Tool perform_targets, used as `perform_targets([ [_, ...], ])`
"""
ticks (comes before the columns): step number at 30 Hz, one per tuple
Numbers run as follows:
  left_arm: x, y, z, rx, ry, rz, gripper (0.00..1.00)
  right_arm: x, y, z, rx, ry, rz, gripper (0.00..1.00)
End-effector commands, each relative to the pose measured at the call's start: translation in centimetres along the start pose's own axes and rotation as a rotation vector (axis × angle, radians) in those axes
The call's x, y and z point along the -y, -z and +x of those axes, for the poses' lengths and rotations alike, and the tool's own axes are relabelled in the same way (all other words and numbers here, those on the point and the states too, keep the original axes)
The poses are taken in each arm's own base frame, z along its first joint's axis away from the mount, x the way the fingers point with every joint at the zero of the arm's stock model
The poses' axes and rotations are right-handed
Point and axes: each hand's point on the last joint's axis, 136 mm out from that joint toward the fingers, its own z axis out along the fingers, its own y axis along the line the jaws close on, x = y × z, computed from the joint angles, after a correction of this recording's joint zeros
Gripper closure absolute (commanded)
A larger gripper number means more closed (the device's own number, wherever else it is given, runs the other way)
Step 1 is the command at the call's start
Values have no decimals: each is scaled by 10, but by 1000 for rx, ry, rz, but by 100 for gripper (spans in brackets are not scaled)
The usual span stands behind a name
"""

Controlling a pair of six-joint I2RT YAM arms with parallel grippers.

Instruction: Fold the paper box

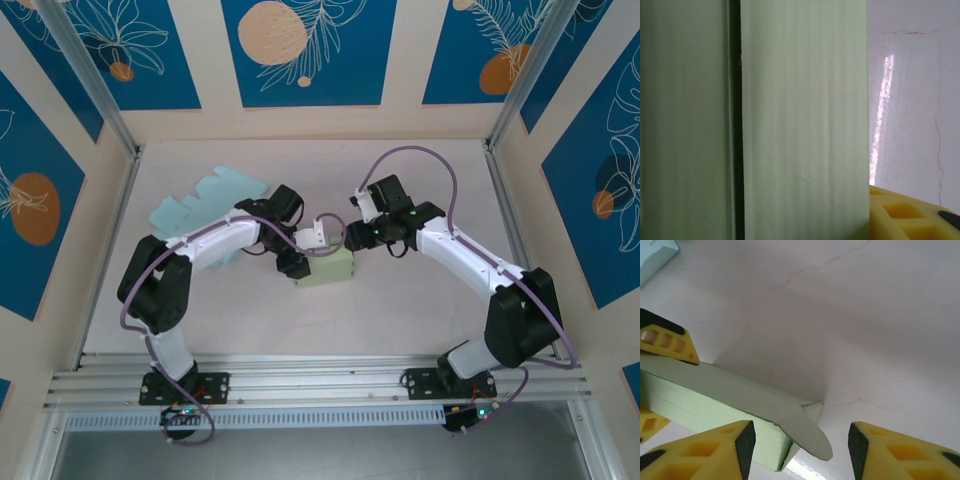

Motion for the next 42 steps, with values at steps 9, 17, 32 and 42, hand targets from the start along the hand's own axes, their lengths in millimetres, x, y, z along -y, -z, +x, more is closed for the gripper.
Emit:
perform_targets([
  [9, -3, 11, -2, 19, -6, -38, 47, -4, 4, -5, 5, -1, 0, 62],
  [17, -8, 10, -2, 1, -1, -67, 47, -10, 4, -5, 6, -35, -12, 79],
  [32, -11, 7, -5, -9, -5, -102, 48, -24, 3, -9, 23, -146, -11, 84],
  [42, -11, 4, -4, -18, -7, -101, 48, -16, -7, -3, 7, -175, 27, 84],
])
